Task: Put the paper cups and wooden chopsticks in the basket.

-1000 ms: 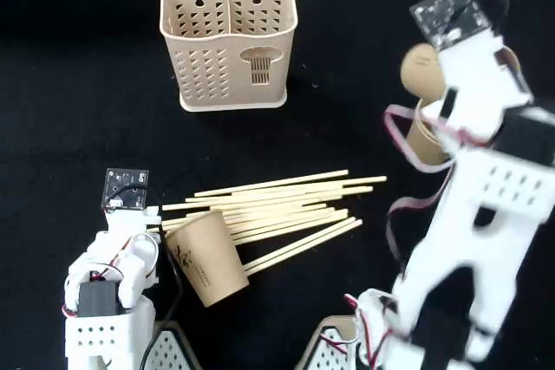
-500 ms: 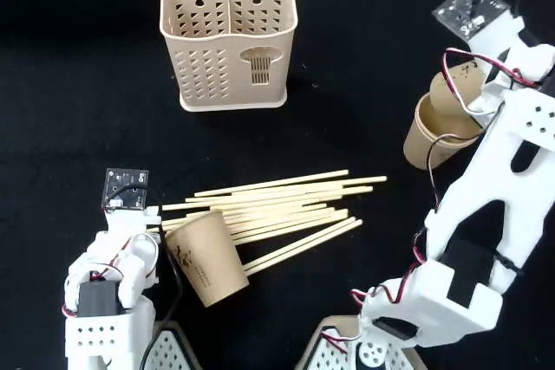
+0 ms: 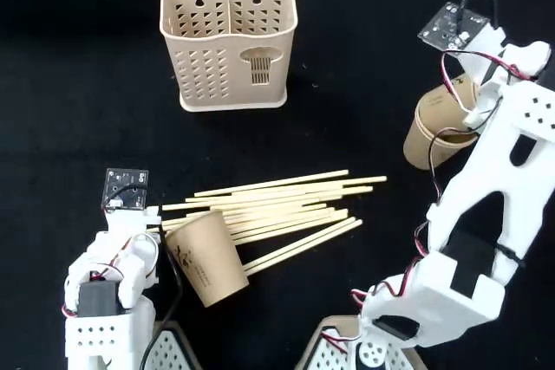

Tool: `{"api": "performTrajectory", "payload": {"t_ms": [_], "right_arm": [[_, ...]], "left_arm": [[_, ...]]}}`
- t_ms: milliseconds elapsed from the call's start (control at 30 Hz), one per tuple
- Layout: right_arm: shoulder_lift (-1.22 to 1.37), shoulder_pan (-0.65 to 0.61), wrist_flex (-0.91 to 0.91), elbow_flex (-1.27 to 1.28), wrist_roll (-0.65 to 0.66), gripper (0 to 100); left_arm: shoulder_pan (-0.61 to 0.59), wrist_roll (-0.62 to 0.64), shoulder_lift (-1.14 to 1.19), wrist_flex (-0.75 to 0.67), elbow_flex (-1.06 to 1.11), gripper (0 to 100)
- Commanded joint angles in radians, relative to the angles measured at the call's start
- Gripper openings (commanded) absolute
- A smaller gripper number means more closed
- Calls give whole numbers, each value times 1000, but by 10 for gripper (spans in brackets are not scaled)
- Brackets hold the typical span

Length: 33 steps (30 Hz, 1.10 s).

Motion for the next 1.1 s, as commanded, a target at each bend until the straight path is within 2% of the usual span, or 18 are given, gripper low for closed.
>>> {"api": "performTrajectory", "payload": {"t_ms": [0,667,867,1067], "right_arm": [[-1,8,2,2,11,12],[41,25,2,8,101,20],[35,21,2,-1,100,189],[35,-14,0,-39,40,205]], "left_arm": [[-7,3,-8,18,15,33],[-7,3,-8,18,15,33],[-7,3,-8,18,15,33],[-7,3,-8,18,15,33]]}}
